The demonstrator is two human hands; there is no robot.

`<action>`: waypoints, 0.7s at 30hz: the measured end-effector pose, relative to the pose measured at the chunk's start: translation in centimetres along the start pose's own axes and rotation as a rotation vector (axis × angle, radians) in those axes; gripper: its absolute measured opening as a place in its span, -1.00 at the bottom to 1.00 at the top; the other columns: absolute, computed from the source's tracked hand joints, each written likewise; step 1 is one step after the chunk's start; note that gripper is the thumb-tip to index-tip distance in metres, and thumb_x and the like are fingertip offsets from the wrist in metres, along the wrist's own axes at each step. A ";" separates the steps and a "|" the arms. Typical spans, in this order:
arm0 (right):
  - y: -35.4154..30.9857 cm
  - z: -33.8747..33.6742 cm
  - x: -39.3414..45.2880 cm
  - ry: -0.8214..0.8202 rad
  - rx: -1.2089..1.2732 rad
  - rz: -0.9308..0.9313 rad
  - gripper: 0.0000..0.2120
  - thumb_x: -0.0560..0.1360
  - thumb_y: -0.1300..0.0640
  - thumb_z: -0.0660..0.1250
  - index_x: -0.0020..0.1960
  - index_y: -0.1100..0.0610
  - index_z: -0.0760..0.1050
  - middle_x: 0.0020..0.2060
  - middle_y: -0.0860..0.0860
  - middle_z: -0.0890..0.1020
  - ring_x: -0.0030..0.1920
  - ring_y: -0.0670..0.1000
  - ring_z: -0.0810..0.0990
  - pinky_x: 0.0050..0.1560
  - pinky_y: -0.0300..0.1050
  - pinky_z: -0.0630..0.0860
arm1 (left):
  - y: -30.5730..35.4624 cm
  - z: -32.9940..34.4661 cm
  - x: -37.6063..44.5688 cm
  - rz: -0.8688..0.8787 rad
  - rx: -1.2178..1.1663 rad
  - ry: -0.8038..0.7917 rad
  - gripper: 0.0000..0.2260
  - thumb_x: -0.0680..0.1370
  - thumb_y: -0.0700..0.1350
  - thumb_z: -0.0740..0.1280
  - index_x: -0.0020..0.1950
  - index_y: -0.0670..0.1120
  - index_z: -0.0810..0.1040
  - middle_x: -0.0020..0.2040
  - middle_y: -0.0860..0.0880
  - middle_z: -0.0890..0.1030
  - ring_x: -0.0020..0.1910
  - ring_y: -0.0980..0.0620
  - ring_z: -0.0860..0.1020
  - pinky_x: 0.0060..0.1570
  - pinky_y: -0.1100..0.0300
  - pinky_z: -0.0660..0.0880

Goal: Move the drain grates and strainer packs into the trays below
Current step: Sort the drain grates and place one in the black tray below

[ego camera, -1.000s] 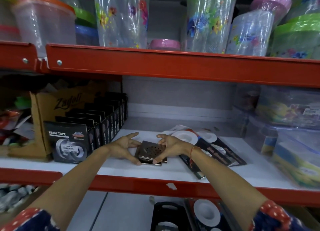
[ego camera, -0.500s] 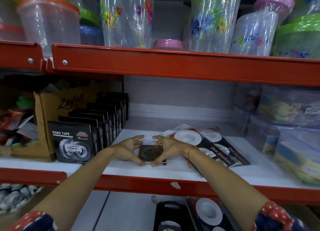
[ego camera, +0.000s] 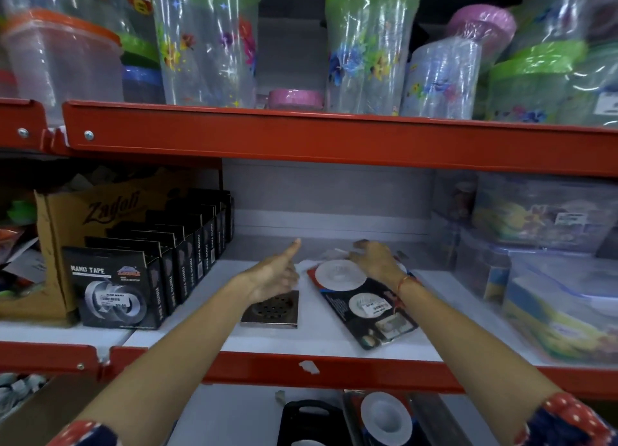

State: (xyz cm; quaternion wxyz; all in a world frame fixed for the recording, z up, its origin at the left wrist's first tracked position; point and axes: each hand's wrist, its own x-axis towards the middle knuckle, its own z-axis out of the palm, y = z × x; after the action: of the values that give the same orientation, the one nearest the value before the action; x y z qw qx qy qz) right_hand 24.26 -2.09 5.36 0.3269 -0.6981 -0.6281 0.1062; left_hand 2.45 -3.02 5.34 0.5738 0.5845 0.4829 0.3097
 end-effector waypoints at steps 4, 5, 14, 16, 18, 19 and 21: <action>4.2 -2.1 1.0 -0.062 -0.131 0.149 -0.71 0.53 0.17 0.26 0.11 0.38 0.57 0.06 0.14 0.61 0.16 0.18 0.57 0.09 -0.07 0.47 | 0.7 4.4 0.7 -0.109 -0.168 -0.013 -0.35 0.60 0.25 0.00 0.31 -0.33 0.35 0.16 -0.35 0.56 0.12 -0.02 0.60 0.19 0.16 0.47; 5.0 -2.1 1.2 -0.085 -0.129 0.164 -0.72 0.51 0.23 0.26 0.13 0.37 0.57 0.10 0.15 0.63 0.14 0.18 0.59 0.11 -0.05 0.50 | 0.7 5.1 0.9 -0.094 -0.171 -0.012 -0.42 0.65 0.15 -0.05 0.36 -0.32 0.32 0.24 -0.35 0.51 0.14 -0.05 0.58 0.28 0.15 0.39; 6.5 -3.5 0.2 -0.252 0.485 0.420 -0.86 0.49 0.40 0.28 -0.19 0.22 0.41 -0.31 0.11 0.53 -0.34 0.00 0.52 -0.38 -0.21 0.48 | 1.2 9.1 1.9 -0.188 -0.366 0.232 -0.58 0.62 0.06 0.04 -0.26 -0.24 0.32 -0.48 -0.20 0.54 -0.32 -0.09 0.41 -0.36 0.10 0.35; 6.8 -4.4 0.4 -0.258 0.549 0.447 -0.92 0.51 0.40 0.26 -0.12 0.28 0.48 -0.29 0.10 0.53 -0.34 -0.03 0.48 -0.35 -0.22 0.44 | 2.3 9.8 2.4 -0.146 -0.433 0.263 -0.58 0.62 0.06 0.04 -0.24 -0.24 0.34 -0.39 -0.18 0.51 -0.32 -0.07 0.40 -0.37 0.11 0.33; 7.5 -5.5 0.9 -0.229 0.558 0.439 -0.82 0.50 0.43 0.24 0.04 0.28 0.53 -0.27 0.09 0.54 -0.32 -0.03 0.47 -0.32 -0.22 0.43 | 3.5 10.8 3.0 -0.123 -0.464 0.303 -0.58 0.62 0.08 0.05 -0.24 -0.21 0.37 -0.28 -0.15 0.46 -0.31 -0.06 0.41 -0.34 0.14 0.34; 8.0 -6.0 1.2 -0.208 0.558 0.430 -0.79 0.48 0.46 0.24 0.04 0.26 0.53 -0.31 0.10 0.52 -0.35 -0.02 0.45 -0.35 -0.22 0.42 | 4.1 11.4 3.0 -0.111 -0.468 0.299 -0.57 0.63 0.09 0.04 -0.26 -0.20 0.36 -0.24 -0.15 0.46 -0.27 -0.08 0.42 -0.29 0.13 0.37; 9.1 -7.0 1.5 -0.132 0.539 0.415 -0.82 0.42 0.51 0.24 -0.12 0.29 0.51 -0.36 0.14 0.48 -0.41 0.01 0.43 -0.41 -0.19 0.39 | 4.6 12.6 4.0 -0.099 -0.453 0.274 -0.58 0.63 0.10 0.03 -0.25 -0.19 0.35 -0.08 -0.17 0.48 -0.09 -0.12 0.46 -0.02 0.04 0.43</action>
State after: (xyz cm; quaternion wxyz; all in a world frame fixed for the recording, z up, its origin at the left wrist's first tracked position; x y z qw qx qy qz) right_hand 35.81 -2.97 5.75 0.4295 -0.6911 -0.4420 0.3775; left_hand 16.32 -3.41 7.18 0.6338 0.3695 0.5022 0.4578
